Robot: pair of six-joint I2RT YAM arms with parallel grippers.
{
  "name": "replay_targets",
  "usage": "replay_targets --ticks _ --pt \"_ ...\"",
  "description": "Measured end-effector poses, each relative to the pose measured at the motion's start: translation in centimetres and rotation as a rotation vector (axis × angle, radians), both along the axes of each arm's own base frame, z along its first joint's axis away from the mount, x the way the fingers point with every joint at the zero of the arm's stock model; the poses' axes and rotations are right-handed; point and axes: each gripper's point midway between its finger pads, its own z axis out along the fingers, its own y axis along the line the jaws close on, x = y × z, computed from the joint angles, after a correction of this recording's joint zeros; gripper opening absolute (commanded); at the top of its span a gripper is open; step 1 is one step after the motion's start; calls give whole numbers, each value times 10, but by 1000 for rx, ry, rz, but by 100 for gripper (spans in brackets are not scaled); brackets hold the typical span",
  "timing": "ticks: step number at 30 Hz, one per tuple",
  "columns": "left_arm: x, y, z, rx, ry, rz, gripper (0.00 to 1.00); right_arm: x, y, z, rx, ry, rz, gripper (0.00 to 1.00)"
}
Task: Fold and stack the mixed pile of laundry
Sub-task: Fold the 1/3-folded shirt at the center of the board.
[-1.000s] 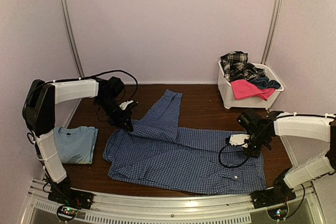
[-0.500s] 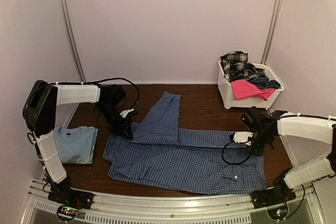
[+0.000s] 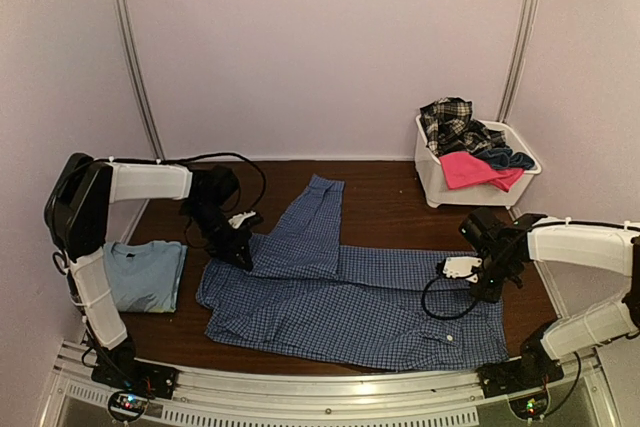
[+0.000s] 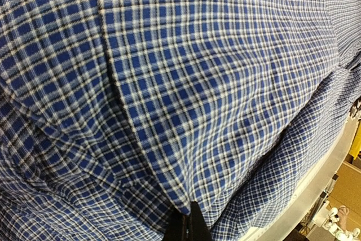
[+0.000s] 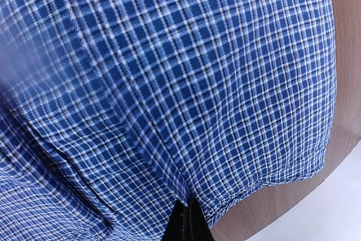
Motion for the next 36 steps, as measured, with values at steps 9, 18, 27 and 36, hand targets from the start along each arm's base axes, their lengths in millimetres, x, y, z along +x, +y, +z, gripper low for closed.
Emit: replay_targets --ticks 9,18,27,36 --pt "3 1 5 11 -14 -14 48 1 1 14 -8 23 -34 75" --pt "59 -26 87 -117 -270 20 45 58 24 93 117 -166 -146 72" --pt "76 -48 34 -121 -199 30 35 86 76 28 225 102 -331 46" --pt "64 -33 -17 -36 -97 83 24 84 95 -21 207 250 -424 43"
